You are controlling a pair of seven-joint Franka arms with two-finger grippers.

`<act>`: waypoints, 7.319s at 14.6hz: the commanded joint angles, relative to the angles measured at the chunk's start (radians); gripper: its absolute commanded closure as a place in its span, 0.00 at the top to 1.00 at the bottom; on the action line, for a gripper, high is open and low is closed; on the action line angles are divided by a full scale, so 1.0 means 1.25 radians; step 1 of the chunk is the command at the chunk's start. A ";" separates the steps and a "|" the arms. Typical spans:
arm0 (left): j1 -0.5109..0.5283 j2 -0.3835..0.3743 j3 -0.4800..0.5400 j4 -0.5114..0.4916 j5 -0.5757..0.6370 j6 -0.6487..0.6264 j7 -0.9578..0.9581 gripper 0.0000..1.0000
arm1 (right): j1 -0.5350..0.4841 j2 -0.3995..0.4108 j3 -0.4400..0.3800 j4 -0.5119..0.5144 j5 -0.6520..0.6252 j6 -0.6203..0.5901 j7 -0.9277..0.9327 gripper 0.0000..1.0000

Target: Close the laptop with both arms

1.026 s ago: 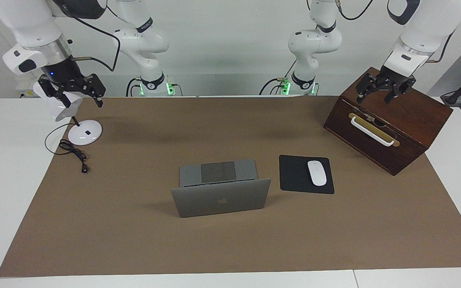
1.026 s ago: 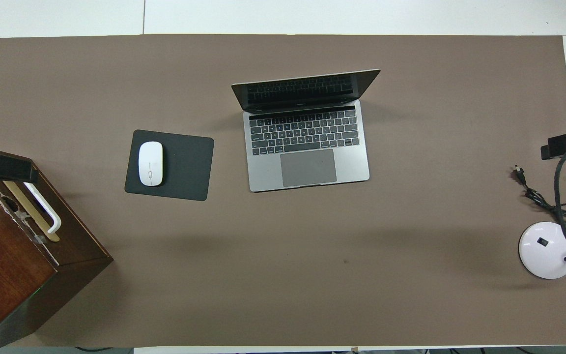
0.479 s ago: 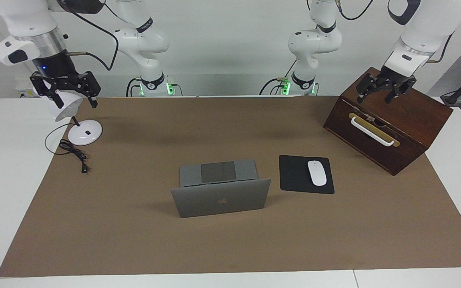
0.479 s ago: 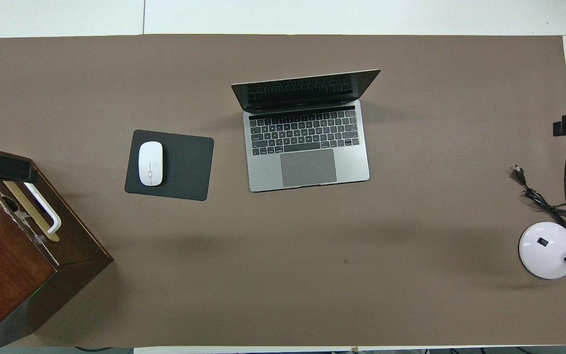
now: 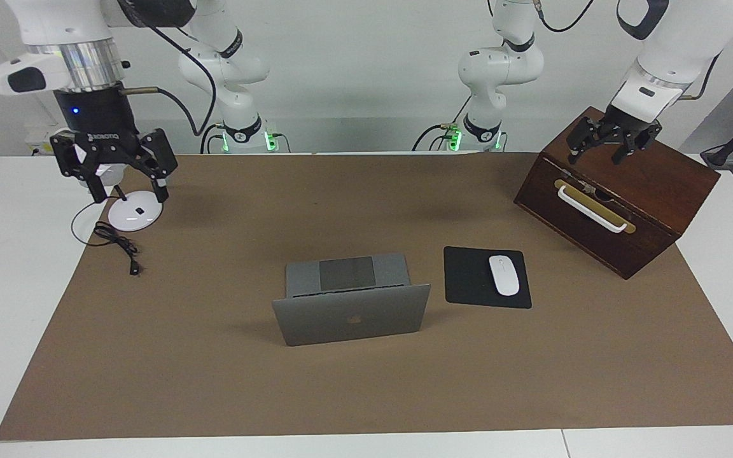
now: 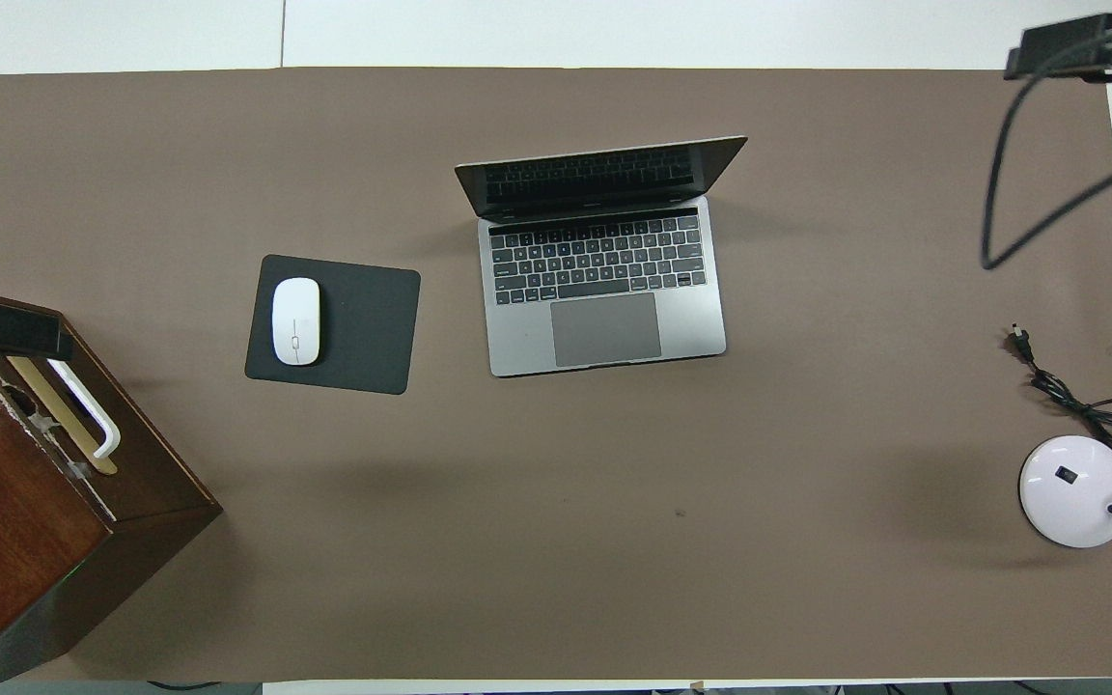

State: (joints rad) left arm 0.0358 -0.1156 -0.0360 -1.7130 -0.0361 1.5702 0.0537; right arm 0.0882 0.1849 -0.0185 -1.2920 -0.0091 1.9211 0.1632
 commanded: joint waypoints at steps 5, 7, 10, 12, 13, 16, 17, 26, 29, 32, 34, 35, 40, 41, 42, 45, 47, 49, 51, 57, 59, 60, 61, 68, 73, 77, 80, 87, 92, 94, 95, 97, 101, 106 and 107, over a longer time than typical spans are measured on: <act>0.012 -0.019 -0.003 -0.025 -0.002 0.011 -0.005 0.87 | 0.091 0.108 0.005 0.037 -0.093 0.138 0.238 0.95; 0.012 -0.020 -0.004 -0.031 -0.002 0.015 -0.012 0.26 | 0.115 0.120 0.004 0.034 -0.107 0.159 0.282 0.89; 0.007 -0.020 -0.004 -0.031 -0.002 0.015 -0.020 0.00 | 0.140 0.129 0.004 0.032 -0.152 0.159 0.362 0.69; -0.002 -0.020 -0.009 -0.031 -0.003 0.015 -0.089 0.00 | 0.156 0.140 0.005 0.032 -0.177 0.160 0.391 0.41; -0.011 -0.020 -0.012 -0.032 -0.004 0.031 -0.129 0.00 | 0.163 0.140 0.004 0.032 -0.179 0.160 0.393 0.19; -0.062 -0.046 -0.012 -0.104 -0.007 0.131 -0.140 0.00 | 0.186 0.134 0.004 0.032 -0.179 0.157 0.395 0.00; -0.086 -0.061 -0.012 -0.144 -0.007 0.173 -0.141 0.00 | 0.186 0.133 0.004 0.032 -0.178 0.157 0.393 0.00; -0.258 -0.181 -0.012 -0.495 -0.012 0.606 -0.137 0.00 | 0.212 0.136 0.004 0.025 -0.207 0.147 0.499 0.00; -0.312 -0.179 -0.012 -0.577 -0.012 0.752 -0.145 0.00 | 0.234 0.140 0.004 0.022 -0.231 0.152 0.567 0.00; -0.374 -0.152 -0.012 -0.668 -0.012 0.944 -0.194 0.00 | 0.250 0.166 0.004 0.024 -0.255 0.162 0.606 0.00; -0.408 -0.109 -0.012 -0.690 -0.012 1.038 -0.210 0.00 | 0.257 0.186 0.004 0.032 -0.258 0.176 0.625 0.00; -0.422 -0.088 -0.012 -0.695 -0.013 1.078 -0.216 0.00 | 0.258 0.191 0.004 0.031 -0.259 0.203 0.641 0.00; -0.483 0.036 -0.012 -0.697 -0.012 1.265 -0.223 0.00 | 0.260 0.229 0.004 0.043 -0.335 0.233 0.613 0.00; -0.490 0.058 -0.012 -0.696 -0.012 1.289 -0.222 0.00 | 0.261 0.240 0.003 0.046 -0.352 0.234 0.607 0.00; -0.491 0.071 -0.012 -0.696 -0.012 1.313 -0.220 0.00 | 0.261 0.246 0.004 0.057 -0.357 0.234 0.600 0.00; -0.499 0.135 -0.010 -0.691 -0.010 1.394 -0.209 0.00 | 0.260 0.259 0.003 0.084 -0.358 0.233 0.520 0.00; -0.508 0.178 -0.009 -0.689 -0.009 1.452 -0.190 0.00 | 0.261 0.280 0.003 0.116 -0.358 0.228 0.514 0.00; -0.508 0.206 -0.009 -0.688 -0.009 1.484 -0.168 0.00 | 0.270 0.302 0.001 0.144 -0.360 0.224 0.511 0.00; -0.507 0.235 -0.010 -0.680 -0.009 1.529 -0.152 0.00 | 0.278 0.329 -0.004 0.176 -0.363 0.228 0.510 0.00; -0.508 0.289 -0.010 -0.628 -0.008 1.544 -0.151 0.00 | 0.291 0.392 -0.009 0.230 -0.365 0.274 0.536 0.00; -0.508 0.301 -0.010 -0.621 -0.008 1.546 -0.151 0.00 | 0.291 0.405 -0.011 0.231 -0.372 0.294 0.542 0.00; -0.508 0.307 -0.009 -0.619 -0.004 1.544 -0.151 0.00 | 0.291 0.409 -0.013 0.231 -0.376 0.311 0.541 0.00; -0.508 0.310 -0.009 -0.615 -0.002 1.546 -0.151 0.00 | 0.291 0.418 -0.015 0.231 -0.376 0.325 0.542 0.00; -0.504 0.346 -0.008 -0.596 0.019 1.544 -0.150 0.00 | 0.293 0.456 -0.018 0.262 -0.376 0.354 0.560 0.00; -0.491 0.350 -0.008 -0.596 0.028 1.544 -0.112 0.00 | 0.354 0.489 -0.087 0.267 -0.377 0.369 0.620 0.00; -0.478 0.355 -0.008 -0.596 0.028 1.544 -0.051 0.00 | 0.375 0.496 -0.108 0.265 -0.377 0.368 0.636 0.00; -0.473 0.361 -0.008 -0.596 0.028 1.544 -0.044 0.00 | 0.374 0.488 -0.099 0.262 -0.365 0.353 0.632 0.00; -0.473 0.364 -0.007 -0.597 0.028 1.544 -0.036 0.00 | 0.375 0.493 -0.090 0.246 -0.304 0.354 0.650 0.00; -0.473 0.377 -0.007 -0.596 0.028 1.544 -0.036 0.00 | 0.374 0.485 -0.088 0.236 -0.286 0.354 0.666 0.00; -0.473 0.377 -0.007 -0.596 0.028 1.544 -0.036 0.00 | 0.374 0.482 -0.088 0.224 -0.235 0.351 0.648 0.00; -0.473 0.377 -0.007 -0.596 0.028 1.544 -0.036 0.00 | 0.375 0.477 -0.088 0.212 -0.207 0.349 0.633 0.00; -0.473 0.377 -0.008 -0.596 0.026 1.544 -0.036 0.00 | 0.375 0.463 -0.088 0.187 -0.172 0.346 0.622 0.00; -0.473 0.377 -0.008 -0.596 0.028 1.544 -0.036 0.00 | 0.360 0.457 -0.034 0.165 -0.160 0.342 0.620 0.00; -0.473 0.377 -0.008 -0.596 0.026 1.544 -0.036 0.00 | 0.360 0.444 -0.021 0.123 -0.080 0.341 0.602 0.00; -0.473 0.377 -0.008 -0.596 0.028 1.544 -0.036 0.00 | 0.359 0.440 -0.021 0.113 -0.053 0.341 0.591 0.00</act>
State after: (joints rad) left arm -0.5778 0.2863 -0.0543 -2.4753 -0.0179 3.4943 -0.0142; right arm 0.5528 0.7803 -0.0657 -1.0806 -0.1376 2.3538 0.9475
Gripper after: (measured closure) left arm 0.991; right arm 0.991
